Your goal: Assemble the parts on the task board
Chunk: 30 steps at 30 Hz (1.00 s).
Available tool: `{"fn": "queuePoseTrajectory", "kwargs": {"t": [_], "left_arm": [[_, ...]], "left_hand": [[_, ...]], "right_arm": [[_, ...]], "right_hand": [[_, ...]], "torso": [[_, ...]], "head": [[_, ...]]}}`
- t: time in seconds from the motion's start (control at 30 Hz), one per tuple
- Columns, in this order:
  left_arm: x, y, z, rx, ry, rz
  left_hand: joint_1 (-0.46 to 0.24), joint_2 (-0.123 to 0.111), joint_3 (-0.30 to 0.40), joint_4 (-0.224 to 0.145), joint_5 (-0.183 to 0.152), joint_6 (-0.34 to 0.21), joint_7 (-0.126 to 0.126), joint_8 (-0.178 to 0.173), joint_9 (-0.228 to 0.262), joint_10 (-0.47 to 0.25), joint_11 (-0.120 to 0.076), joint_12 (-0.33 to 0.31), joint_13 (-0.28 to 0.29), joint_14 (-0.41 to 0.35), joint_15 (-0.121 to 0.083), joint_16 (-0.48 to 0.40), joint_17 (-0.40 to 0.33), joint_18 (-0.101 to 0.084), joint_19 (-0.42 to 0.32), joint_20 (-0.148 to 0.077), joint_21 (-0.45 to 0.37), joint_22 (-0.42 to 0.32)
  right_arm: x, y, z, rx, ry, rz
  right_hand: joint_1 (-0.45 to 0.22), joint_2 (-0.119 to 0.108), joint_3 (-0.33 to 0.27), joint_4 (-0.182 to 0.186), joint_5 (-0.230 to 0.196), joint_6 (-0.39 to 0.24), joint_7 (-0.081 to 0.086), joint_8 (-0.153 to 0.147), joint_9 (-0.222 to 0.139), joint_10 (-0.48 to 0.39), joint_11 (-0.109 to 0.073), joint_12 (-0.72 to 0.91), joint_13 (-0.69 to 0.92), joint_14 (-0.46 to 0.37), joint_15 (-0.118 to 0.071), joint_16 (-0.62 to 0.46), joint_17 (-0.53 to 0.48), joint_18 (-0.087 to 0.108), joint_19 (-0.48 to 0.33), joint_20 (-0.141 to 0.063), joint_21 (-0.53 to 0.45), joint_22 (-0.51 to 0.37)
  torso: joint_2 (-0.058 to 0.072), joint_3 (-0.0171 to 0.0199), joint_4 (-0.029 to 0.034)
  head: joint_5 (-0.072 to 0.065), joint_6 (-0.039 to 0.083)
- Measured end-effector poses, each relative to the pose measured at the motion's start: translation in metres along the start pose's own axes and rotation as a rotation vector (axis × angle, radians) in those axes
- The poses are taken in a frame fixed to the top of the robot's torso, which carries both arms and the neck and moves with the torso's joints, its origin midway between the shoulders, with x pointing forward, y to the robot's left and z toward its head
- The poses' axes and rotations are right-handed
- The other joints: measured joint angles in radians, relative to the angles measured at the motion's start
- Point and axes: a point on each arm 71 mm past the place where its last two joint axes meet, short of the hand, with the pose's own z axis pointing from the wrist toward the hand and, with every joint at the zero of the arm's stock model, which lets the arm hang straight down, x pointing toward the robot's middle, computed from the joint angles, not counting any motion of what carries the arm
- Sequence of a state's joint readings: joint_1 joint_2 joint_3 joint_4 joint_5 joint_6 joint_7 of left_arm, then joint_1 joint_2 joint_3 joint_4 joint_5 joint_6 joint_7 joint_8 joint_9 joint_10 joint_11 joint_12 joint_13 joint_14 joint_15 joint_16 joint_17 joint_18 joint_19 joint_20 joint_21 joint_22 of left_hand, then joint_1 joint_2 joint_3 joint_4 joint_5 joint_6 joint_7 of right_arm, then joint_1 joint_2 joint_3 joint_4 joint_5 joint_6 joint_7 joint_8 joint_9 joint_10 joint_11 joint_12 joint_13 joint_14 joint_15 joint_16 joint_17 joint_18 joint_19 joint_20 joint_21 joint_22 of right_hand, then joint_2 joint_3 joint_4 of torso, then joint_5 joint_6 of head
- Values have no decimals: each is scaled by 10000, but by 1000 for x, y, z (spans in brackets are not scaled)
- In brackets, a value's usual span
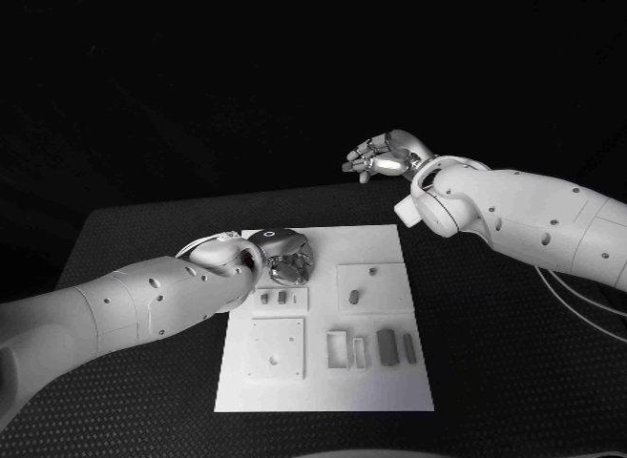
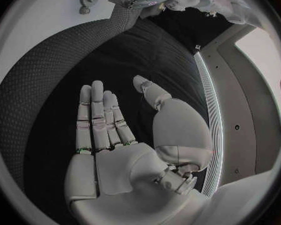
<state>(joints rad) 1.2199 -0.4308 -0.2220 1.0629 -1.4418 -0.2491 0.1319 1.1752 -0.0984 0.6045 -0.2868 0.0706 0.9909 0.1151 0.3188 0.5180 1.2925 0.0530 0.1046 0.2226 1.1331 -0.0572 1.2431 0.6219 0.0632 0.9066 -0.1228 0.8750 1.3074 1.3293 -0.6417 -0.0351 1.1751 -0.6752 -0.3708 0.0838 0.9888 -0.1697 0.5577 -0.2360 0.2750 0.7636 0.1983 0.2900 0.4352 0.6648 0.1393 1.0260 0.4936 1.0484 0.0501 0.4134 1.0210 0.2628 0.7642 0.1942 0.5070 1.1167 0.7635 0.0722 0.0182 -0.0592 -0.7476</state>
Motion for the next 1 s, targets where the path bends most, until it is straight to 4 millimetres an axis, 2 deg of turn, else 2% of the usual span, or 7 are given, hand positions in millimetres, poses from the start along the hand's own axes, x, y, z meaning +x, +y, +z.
{"fn": "queuePoseTrajectory", "kwargs": {"t": [0.23, 0.5, 0.63, 1.0], "left_arm": [[0, 0, 0, 21, -15, 69], [1, -1, 1, 36, -57, 106], [1, -1, 1, 43, -84, 118], [3, 0, -4, 12, -246, 37]], "left_hand": [[25, 24, 22, -23, -1, 96, -27, 10, -3, 70, -27, -1, 20, 51, -51, 40, -16, 45, 15, 15, 39, -1], [110, 106, 105, 21, 153, 330, -119, 94, 19, 292, -132, 37, 68, 237, -123, 102, -74, 46, 126, -20, 46, -1], [160, 126, 380, 38, 95, 426, -123, 93, 20, 368, -157, 21, 70, 360, -176, 124, -130, 0, 211, -72, 78, -1], [73, 215, 546, 72, 58, 545, -193, 134, 6, 525, -214, 38, 138, 520, -230, 163, -187, -98, 406, -127, 154, 6]], "right_arm": [[0, 0, 0, 0, 0, 0], [0, 0, 0, -4, 6, 2], [0, 0, 0, -2, 4, 1], [0, 0, -1, -3, 5, 1]], "right_hand": [[0, 0, 0, 0, 0, 0, 0, 0, 0, 0, 0, 0, 0, 0, 0, 0, 0, -1, 0, 0, 0, -1], [0, 0, -30, 30, 0, 0, -1, 0, -9, 0, 0, 0, -9, 0, 0, 0, -1, 0, 0, 0, 0, 8], [0, 0, -30, 30, 0, 1, -1, 0, -9, 0, 0, 0, -9, 0, 0, 0, 9, -1, 0, 0, 0, 8], [0, 0, -30, 30, 39, 1, -1, 0, -8, 0, 0, -1, -19, 0, 0, 0, 9, 0, 0, 0, -40, 18]], "torso": [[-3, 1, 5], [-3, 0, 7], [-3, -1, 13], [-4, 1, 11]], "head": [[-27, -14], [-21, -16], [-10, -12], [12, 3]]}}
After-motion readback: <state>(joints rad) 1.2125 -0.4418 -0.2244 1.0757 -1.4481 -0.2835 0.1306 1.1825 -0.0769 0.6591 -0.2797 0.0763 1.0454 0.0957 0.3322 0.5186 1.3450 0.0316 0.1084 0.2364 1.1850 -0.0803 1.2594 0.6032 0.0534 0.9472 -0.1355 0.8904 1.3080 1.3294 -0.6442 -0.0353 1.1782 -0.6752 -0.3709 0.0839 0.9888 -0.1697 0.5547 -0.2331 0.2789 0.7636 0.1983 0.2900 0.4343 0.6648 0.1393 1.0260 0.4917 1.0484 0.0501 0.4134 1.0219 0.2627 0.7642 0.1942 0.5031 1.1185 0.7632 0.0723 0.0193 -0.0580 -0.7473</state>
